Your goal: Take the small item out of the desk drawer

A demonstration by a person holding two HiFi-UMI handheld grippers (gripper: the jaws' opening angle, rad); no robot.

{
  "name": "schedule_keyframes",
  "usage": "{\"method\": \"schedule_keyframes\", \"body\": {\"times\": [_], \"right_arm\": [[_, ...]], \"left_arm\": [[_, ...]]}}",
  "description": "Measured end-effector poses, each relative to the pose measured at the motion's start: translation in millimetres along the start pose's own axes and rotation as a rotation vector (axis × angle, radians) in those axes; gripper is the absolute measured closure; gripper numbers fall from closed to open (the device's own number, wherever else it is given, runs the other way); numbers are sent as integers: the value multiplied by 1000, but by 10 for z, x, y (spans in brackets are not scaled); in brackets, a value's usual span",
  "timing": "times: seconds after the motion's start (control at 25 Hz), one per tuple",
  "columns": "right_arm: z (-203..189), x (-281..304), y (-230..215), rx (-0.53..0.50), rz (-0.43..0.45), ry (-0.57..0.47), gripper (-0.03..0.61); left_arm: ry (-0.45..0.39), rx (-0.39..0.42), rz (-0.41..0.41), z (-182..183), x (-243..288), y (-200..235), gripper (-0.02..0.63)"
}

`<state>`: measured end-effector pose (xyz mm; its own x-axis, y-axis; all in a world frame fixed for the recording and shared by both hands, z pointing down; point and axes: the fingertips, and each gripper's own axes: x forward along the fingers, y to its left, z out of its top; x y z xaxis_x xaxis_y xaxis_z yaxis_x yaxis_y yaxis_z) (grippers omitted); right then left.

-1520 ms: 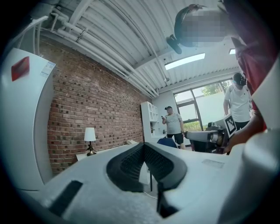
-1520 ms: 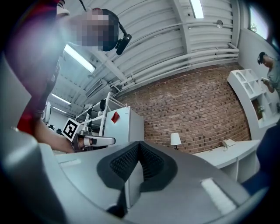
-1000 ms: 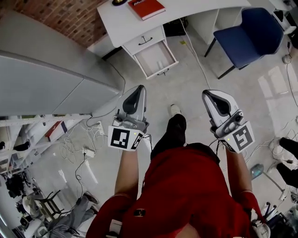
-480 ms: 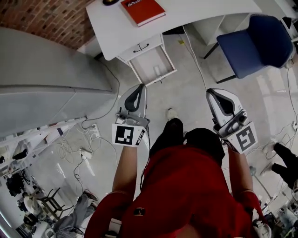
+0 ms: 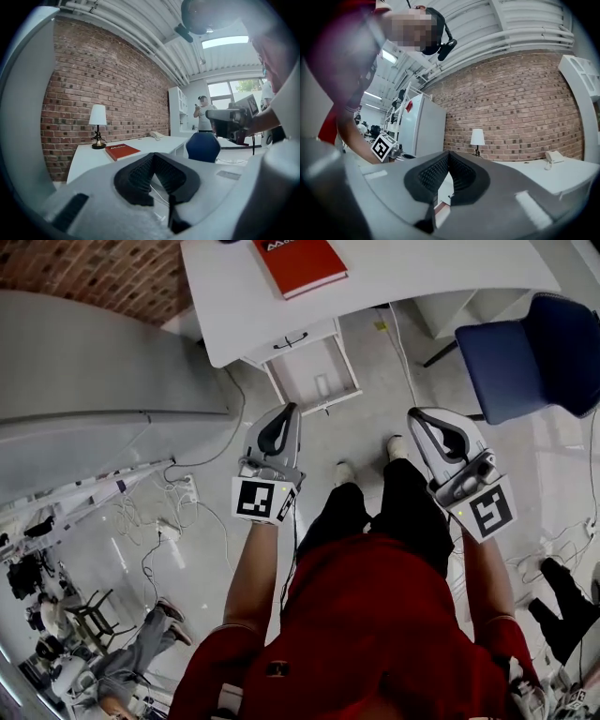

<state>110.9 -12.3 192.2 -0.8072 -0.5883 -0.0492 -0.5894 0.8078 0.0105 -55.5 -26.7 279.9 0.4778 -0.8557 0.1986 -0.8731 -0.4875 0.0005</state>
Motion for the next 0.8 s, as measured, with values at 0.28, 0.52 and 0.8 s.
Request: {"method": "schedule_keyframes", "body": {"times": [0.28, 0.52, 0.8], "right_arm": [[-436, 302, -367, 30, 137, 58, 567], [-871, 514, -600, 26, 214, 102, 566], [-1623, 1000, -685, 39, 269, 164, 568]], "left_arm": [[95, -52, 85, -461, 537, 149, 612], [181, -57, 103, -935, 988, 260, 611], [314, -64, 86, -1810, 1377, 639, 611]]}}
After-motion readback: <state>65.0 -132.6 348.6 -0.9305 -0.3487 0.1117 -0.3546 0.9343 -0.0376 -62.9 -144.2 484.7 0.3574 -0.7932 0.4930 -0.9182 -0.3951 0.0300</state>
